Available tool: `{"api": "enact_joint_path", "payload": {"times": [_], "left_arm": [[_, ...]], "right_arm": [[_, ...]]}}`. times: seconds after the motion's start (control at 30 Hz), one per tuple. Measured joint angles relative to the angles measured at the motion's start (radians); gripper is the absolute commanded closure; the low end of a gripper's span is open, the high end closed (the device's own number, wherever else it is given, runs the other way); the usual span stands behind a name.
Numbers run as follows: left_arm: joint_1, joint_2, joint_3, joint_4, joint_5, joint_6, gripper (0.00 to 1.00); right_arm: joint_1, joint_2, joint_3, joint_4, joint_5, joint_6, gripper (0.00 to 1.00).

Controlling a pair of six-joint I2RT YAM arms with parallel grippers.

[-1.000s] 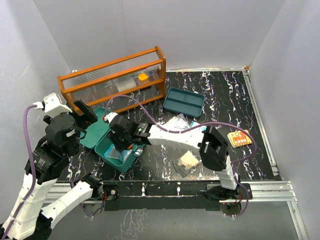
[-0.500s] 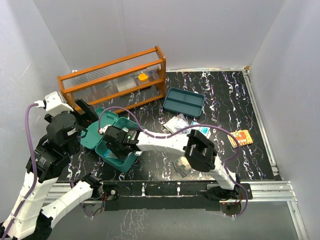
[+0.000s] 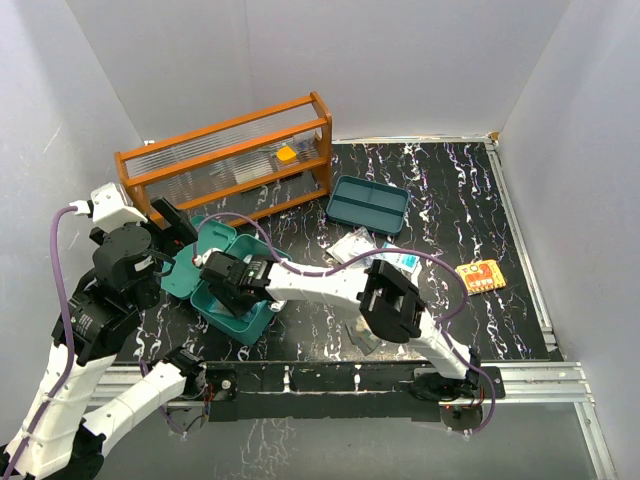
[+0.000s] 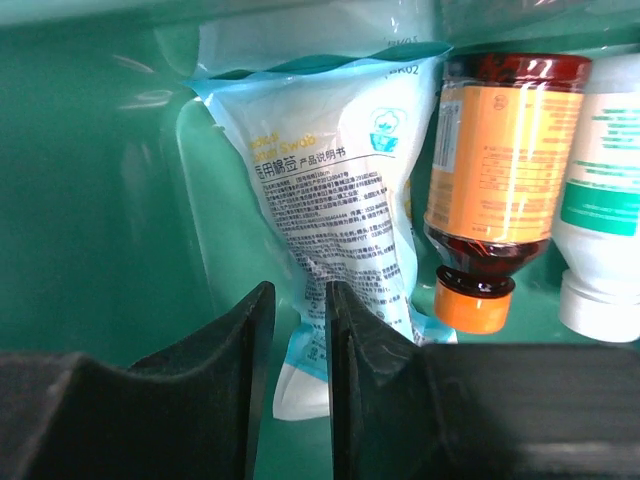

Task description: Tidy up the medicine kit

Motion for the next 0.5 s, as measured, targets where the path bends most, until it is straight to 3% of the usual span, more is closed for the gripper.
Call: {"api": "enact_joint_path", "payload": {"times": [0.3, 0.5], "left_arm": [[0.0, 0.0, 0.0, 0.001, 0.003, 0.0, 0.16], [0.0, 0.0, 0.0, 0.003, 0.012, 0.001, 0.14]], "right_arm": [[-0.004, -0.17, -0.008, 0.01, 0.012, 0.016, 0.62], [-0.021, -0.378, -0.147, 0.076, 0.068, 0.031, 0.57]]}}
